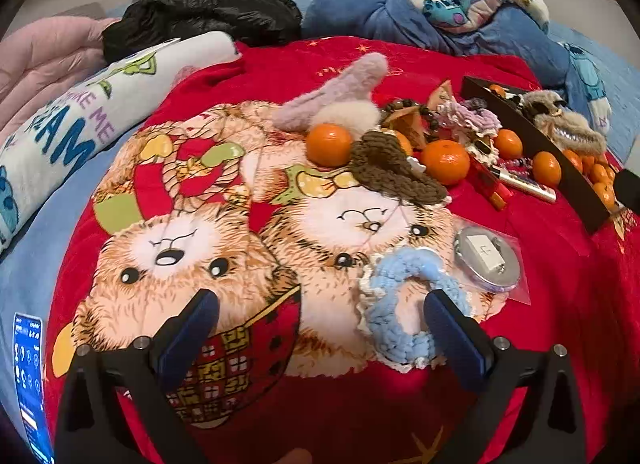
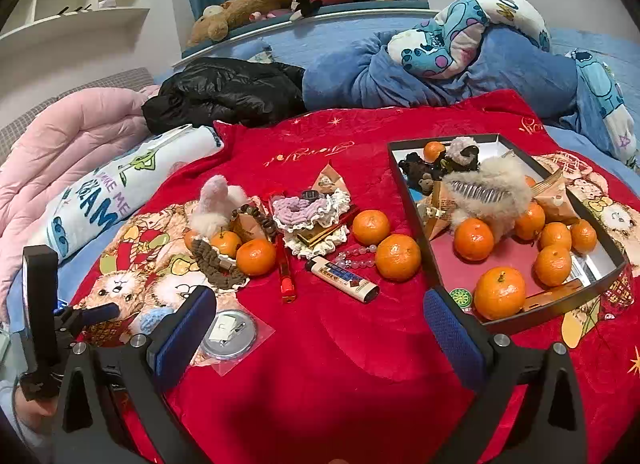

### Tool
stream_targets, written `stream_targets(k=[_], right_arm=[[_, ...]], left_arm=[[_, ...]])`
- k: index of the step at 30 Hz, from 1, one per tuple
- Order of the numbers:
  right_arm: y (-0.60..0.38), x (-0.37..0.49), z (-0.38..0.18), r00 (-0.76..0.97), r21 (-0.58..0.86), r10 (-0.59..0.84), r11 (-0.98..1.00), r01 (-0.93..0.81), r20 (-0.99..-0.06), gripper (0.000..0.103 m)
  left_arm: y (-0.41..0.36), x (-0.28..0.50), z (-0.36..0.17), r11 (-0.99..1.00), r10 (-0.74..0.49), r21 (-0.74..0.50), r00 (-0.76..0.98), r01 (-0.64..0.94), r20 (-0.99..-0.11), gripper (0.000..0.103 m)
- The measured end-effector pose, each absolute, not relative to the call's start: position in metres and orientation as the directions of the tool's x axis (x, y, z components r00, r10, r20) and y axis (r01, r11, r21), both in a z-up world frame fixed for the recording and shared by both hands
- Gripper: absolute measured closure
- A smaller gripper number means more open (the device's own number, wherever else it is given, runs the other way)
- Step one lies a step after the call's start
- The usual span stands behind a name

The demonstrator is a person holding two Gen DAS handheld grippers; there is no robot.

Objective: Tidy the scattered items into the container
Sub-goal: 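Close the left gripper on the blue crocheted scrunchie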

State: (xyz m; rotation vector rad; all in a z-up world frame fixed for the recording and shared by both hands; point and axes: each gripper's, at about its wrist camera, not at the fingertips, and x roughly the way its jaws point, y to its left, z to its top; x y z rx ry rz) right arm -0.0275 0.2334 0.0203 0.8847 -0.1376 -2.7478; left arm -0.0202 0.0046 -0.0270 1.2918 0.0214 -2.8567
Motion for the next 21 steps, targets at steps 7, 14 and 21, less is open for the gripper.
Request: stream_targets(k=[7, 14, 21], right_arm=[[0.233, -0.028, 0.020, -0.780, 0.172, -0.275, -0.961, 0.215, -0.562, 0.000], [0.233, -0.026, 0.021, -0.779, 0.181, -0.285, -0.958, 0.221, -0.558, 0.000], [0.223, -0.025, 0.022, -0.770, 0.190, -0.321, -0.947, 0.259, -0.551, 0.000]], left_arm=[[0.010, -0.025, -0.031, -1.000, 0.024, -0.007, -0.656, -0.028, -0.755, 0.009], [0.018, -0.021, -0.030, -0.998, 0.010, 0.037, -0.678, -0.056, -0.735, 0.040], [0.007, -0.014, -0.025, -0.996, 0.081, -0.024, -0.696, -0.092, -0.713, 0.082]])
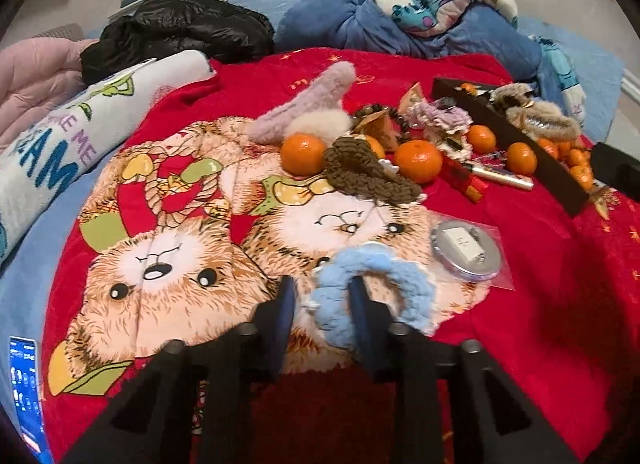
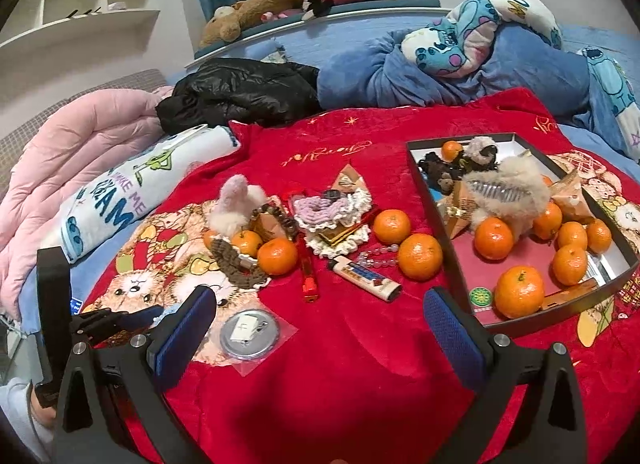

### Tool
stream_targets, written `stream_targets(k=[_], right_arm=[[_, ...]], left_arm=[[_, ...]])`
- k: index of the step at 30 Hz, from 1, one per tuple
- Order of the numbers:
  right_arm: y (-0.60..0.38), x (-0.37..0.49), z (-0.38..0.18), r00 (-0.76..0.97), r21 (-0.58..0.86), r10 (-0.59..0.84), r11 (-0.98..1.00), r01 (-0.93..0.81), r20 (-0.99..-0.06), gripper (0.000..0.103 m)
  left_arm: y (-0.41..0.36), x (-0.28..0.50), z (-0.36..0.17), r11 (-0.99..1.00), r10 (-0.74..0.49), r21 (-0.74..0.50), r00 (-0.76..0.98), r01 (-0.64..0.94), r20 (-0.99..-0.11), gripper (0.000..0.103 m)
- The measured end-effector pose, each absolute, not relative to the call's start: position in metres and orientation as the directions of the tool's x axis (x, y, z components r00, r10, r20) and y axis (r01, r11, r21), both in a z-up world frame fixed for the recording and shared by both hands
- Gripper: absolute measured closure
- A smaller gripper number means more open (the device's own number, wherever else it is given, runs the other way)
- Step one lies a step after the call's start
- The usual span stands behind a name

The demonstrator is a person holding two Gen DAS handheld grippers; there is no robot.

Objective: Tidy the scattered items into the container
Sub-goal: 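Close the left gripper on the blue crocheted scrunchie, then grasp the round badge in the clear bag with the right gripper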

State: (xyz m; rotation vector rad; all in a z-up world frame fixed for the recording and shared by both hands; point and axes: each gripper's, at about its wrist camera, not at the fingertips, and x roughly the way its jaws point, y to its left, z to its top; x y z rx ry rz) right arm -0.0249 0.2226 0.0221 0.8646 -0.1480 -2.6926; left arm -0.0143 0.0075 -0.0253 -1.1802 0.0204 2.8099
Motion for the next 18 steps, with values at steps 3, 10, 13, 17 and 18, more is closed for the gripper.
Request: stream_targets(k=[3, 10, 13, 17, 18], right_arm=[[0.218, -0.024, 0.022, -0.769, 0.182, -0.328, -0.945, 0.273, -0.548, 0.000], [0.218, -0.026, 0.018, -0.755, 0.223, -0.374, -0.927, 0.300, -0.539, 0.000], [0.216, -0.029, 0.016, -0.744, 0.237, -0.385, -0.923, 0.304, -0.547, 0.000], [0.208, -0.031, 0.010, -0.726, 0.226, -0.391, -0.920, 0.320, -0.566, 0.000], [0.204, -0.032, 0.007, -0.718, 0.221, -0.395, -0.918, 0.329, -0.574, 0.000]], left_arm=[[0.008, -0.009, -0.022, -0.993, 0.098, -0.026, -0.710, -0.112, -0.697, 0.087], [0.007, 0.007, -0.010, -0.997, 0.065, -0.001, -0.771, -0.082, -0.634, 0.087], [0.002, 0.010, -0.006, -0.997, 0.065, -0.013, -0.777, -0.072, -0.626, 0.087], [-0.004, 0.012, -0.004, -0.997, 0.069, -0.028, -0.765, -0.066, -0.640, 0.087], [-0.005, 0.012, -0.004, -0.998, 0.063, -0.024, -0.757, -0.062, -0.650, 0.087]])
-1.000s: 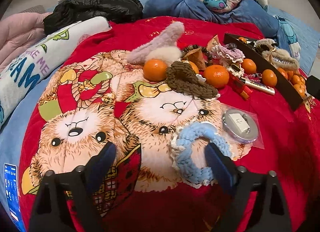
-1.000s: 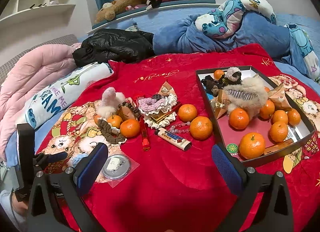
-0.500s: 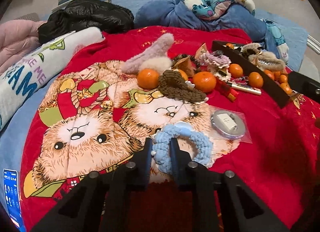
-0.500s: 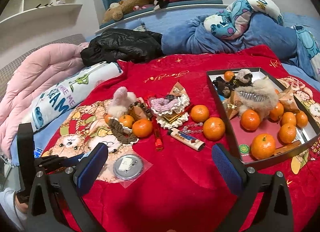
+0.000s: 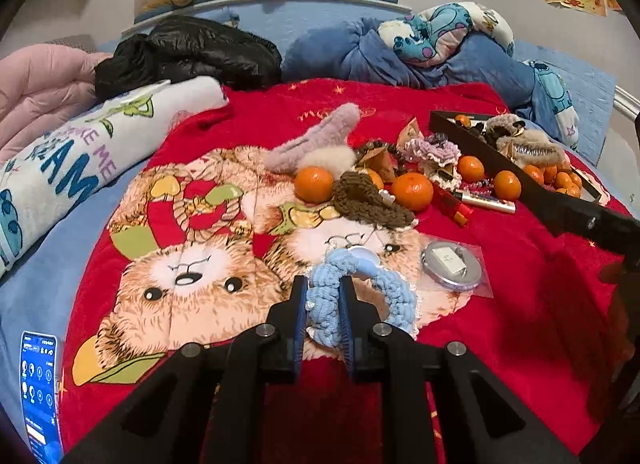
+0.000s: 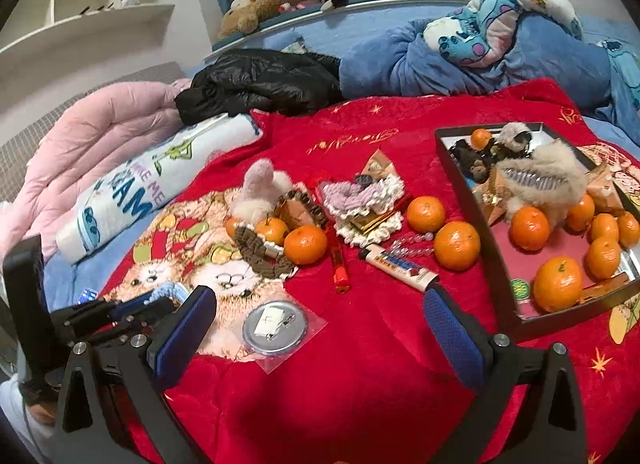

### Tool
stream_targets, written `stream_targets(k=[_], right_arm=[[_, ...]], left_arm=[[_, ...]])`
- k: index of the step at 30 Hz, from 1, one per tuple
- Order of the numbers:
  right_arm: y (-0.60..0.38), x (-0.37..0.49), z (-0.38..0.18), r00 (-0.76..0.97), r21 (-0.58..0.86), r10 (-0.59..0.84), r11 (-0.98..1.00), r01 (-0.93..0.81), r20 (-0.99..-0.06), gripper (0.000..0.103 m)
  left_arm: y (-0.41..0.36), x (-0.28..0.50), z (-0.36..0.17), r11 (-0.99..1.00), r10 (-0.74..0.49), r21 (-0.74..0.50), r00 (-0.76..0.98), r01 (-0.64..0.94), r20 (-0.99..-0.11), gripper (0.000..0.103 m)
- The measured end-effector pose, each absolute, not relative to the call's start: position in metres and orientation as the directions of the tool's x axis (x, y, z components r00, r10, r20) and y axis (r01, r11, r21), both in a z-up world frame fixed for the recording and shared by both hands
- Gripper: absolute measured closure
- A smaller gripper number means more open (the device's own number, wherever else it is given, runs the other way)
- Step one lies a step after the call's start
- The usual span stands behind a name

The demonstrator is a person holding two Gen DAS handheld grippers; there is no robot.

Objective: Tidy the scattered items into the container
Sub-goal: 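Grasp the round badge in the clear bag with the right gripper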

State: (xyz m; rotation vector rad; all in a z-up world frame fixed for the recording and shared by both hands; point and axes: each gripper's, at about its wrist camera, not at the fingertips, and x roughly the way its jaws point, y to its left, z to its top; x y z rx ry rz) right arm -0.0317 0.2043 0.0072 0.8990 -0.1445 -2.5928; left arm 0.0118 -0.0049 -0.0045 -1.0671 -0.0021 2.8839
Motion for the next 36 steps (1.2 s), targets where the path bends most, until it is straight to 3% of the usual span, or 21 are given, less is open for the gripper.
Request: stream_targets(k=[4, 13, 22, 27, 36], right_arm=[[0.191, -0.031, 0.000, -0.695, 0.199, -0.408, -0.910, 0.365, -0.592, 0.000], [0.158, -0.041, -0.016, -0.647, 0.185, -0.432, -0.891, 0.416, -0.628, 0.000], [0.137, -0.062, -0.045, -0.557, 0.190, -0.420, -0.886, 0.423, -0.717, 0.000], [0.125, -0.061, -0.051, -0.562, 0.116, -0.361, -0.898, 0.423, -0.744, 0.000], [0.133, -0.062, -0.049, -0.581, 0.121, -0.346, -0.913, 0.389, -0.737, 0.018]], left_arm=[[-0.007, 0.012, -0.007, -0.999, -0.008, 0.029, -0.727, -0.016, -0.686, 0.087], [-0.010, 0.023, -0.001, -0.999, 0.042, -0.003, -0.751, -0.053, -0.659, 0.087], [-0.016, 0.023, 0.008, -0.999, -0.015, 0.033, -0.762, -0.008, -0.647, 0.087], [-0.016, 0.020, 0.006, -0.999, -0.026, 0.035, -0.751, 0.005, -0.659, 0.087], [-0.016, 0.018, 0.008, -1.000, -0.023, 0.017, -0.750, 0.016, -0.661, 0.087]])
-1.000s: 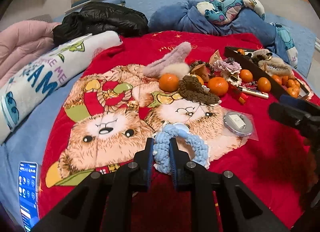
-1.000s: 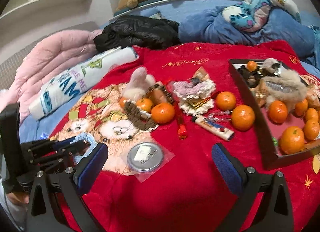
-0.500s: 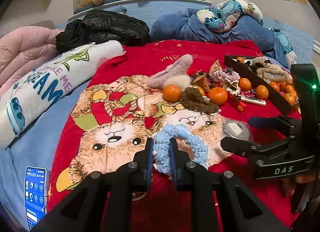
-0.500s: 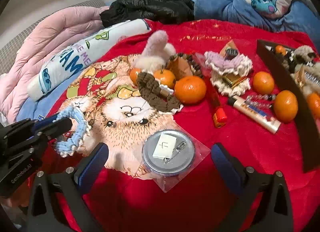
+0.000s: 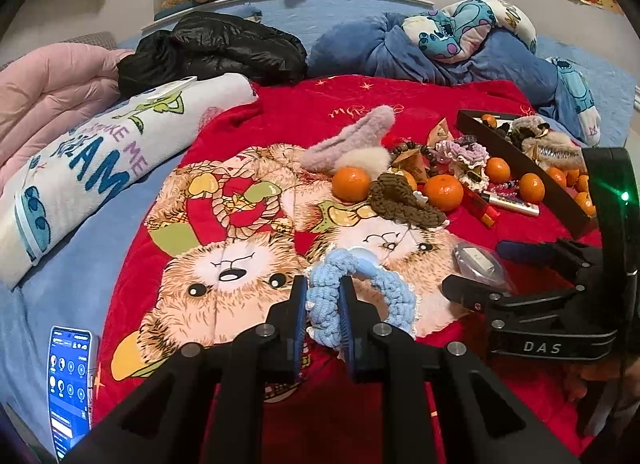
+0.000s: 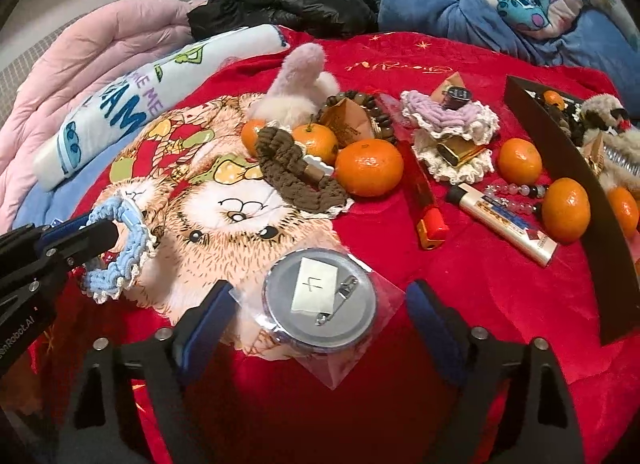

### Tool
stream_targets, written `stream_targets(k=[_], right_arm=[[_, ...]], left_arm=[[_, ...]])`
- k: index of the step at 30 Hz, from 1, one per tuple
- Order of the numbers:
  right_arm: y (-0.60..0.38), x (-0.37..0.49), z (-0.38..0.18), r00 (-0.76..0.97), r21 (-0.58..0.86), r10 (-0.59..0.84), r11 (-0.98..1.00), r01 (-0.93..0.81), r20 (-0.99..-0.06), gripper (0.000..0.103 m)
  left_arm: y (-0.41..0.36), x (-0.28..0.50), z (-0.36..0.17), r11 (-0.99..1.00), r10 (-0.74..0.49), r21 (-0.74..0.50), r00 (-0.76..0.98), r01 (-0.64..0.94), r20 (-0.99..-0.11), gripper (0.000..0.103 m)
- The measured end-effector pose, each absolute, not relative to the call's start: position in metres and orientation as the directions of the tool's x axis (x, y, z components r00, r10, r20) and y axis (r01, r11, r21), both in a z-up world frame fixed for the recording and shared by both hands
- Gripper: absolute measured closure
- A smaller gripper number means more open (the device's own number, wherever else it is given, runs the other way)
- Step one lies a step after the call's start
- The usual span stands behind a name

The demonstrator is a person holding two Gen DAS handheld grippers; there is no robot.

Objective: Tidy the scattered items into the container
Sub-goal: 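Grasp the round badge in the clear bag with the right gripper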

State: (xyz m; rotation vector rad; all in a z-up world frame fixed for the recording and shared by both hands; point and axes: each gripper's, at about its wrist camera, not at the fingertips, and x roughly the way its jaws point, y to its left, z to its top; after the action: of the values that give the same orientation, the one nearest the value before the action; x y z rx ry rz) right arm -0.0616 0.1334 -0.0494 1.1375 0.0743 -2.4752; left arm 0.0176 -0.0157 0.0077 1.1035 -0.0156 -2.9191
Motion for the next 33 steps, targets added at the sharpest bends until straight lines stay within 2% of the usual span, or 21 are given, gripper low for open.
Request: stream_targets(k=[5, 8, 10, 13, 20, 33], right_arm=[[0.135, -0.060, -0.046, -0.585, 0.135, -0.364, -0.907, 0.398, -0.725, 0.026], [0.135, -0.059, -0.046, -0.585, 0.137, -0.367, -0.906, 0.400, -0.723, 0.027], [0.136, -0.058, -0.044, -0.586, 0.140, -0.375, -0.903, 0.406, -0.719, 0.032], [0.137, -0.055, -0.043, -0.592, 0.120, -0.362, -0.905, 0.408, -0.720, 0.034], [0.138, -0.045, -0.037, -0.643, 0.044, -0.303, -0.921, 0.386, -0.703, 0.029], [0.153, -0.041, -0.024, -0.693, 0.020, -0.285, -0.931, 0.364, -0.662, 0.024]], left_arm=[[-0.009, 0.018, 0.015, -1.000, -0.014, 0.020, -0.766, 0.002, -0.642, 0.087], [-0.006, 0.018, 0.018, -1.000, -0.022, 0.030, -0.776, 0.004, -0.630, 0.087], [-0.006, 0.018, 0.018, -0.999, -0.024, 0.033, -0.774, 0.003, -0.633, 0.087], [-0.007, 0.017, 0.016, -0.999, -0.029, 0.035, -0.767, 0.008, -0.641, 0.087], [-0.013, 0.017, 0.016, -0.999, -0.033, 0.026, -0.766, 0.021, -0.642, 0.087], [-0.010, 0.021, 0.018, -0.999, -0.033, 0.041, -0.775, 0.009, -0.631, 0.087]])
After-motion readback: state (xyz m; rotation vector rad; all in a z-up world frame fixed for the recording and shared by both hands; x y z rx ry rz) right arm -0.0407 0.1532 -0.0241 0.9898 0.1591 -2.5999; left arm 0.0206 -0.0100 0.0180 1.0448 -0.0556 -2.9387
